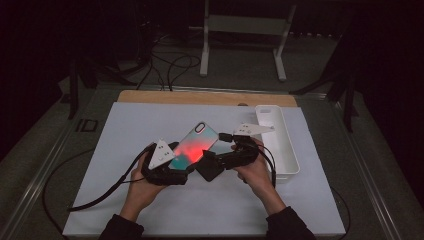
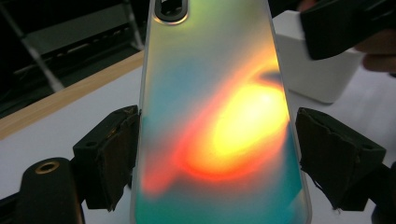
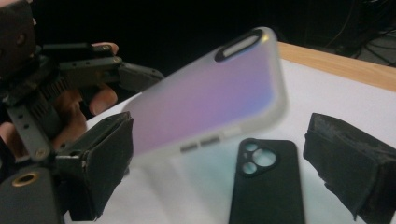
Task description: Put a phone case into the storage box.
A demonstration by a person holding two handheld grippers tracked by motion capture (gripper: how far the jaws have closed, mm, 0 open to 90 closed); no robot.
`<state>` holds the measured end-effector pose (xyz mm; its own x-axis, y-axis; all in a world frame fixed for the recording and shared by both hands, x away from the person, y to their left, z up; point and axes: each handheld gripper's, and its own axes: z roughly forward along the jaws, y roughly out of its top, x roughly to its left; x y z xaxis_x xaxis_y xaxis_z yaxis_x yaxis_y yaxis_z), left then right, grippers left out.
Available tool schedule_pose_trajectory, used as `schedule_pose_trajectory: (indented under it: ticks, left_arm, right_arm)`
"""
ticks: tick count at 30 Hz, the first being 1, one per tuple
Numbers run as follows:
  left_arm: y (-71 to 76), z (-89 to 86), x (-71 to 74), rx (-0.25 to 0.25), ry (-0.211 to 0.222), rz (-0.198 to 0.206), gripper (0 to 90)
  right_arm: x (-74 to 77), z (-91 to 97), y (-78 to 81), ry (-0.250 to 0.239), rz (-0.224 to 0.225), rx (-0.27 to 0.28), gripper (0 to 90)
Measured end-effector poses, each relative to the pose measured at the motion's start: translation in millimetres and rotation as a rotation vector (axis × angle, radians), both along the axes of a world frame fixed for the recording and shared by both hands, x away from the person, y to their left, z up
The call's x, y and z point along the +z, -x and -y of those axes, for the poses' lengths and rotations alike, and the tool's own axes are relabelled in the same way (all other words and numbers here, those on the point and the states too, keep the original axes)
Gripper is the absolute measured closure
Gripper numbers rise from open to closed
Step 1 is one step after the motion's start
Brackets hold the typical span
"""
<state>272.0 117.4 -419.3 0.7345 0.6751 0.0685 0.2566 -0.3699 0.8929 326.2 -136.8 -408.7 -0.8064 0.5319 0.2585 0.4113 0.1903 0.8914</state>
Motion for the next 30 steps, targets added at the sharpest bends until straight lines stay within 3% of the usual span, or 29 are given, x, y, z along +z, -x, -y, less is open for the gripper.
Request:
schedule_pose_trajectory:
  ticks: [6, 12, 15, 19, 20, 28, 30]
  left_arm:
    - [2.2, 5.5, -1.9, -0.024, -0.008, 0.003, 17.0]
    - [3.3, 7.7, -3.5, -0.032, -0.01, 0.004, 17.0]
    - [3.0, 7.3, -3.3, -0.032, -0.011, 0.005, 17.0]
    - [3.0, 8.0, -3.9, -0.032, -0.008, 0.003, 17.0]
    - [2.8, 9.0, -4.8, -0.031, -0.01, 0.003, 17.0]
    - [2.2, 9.6, -6.1, -0.023, -0.018, 0.001, 17.0]
    - [2.1, 9.6, -6.3, -0.022, -0.022, -0.001, 17.0]
  right_arm:
    - [-1.2, -7.8, -0.6, -0.009, -0.032, 0.026, 15.1]
    - [-3.8, -13.6, -0.9, 0.007, -0.069, 0.028, 35.3]
    - [-4.6, -13.5, -1.7, -0.025, -0.104, 0.045, 43.5]
    - [-4.5, -13.5, -1.8, -0.037, -0.115, 0.054, 48.2]
    - [-4.3, -14.9, -0.8, -0.052, -0.135, 0.065, 55.0]
    - [-5.2, -18.9, 1.0, -0.058, -0.147, 0.068, 61.6]
    - [-5.5, -20.8, 1.8, -0.071, -0.155, 0.07, 68.1]
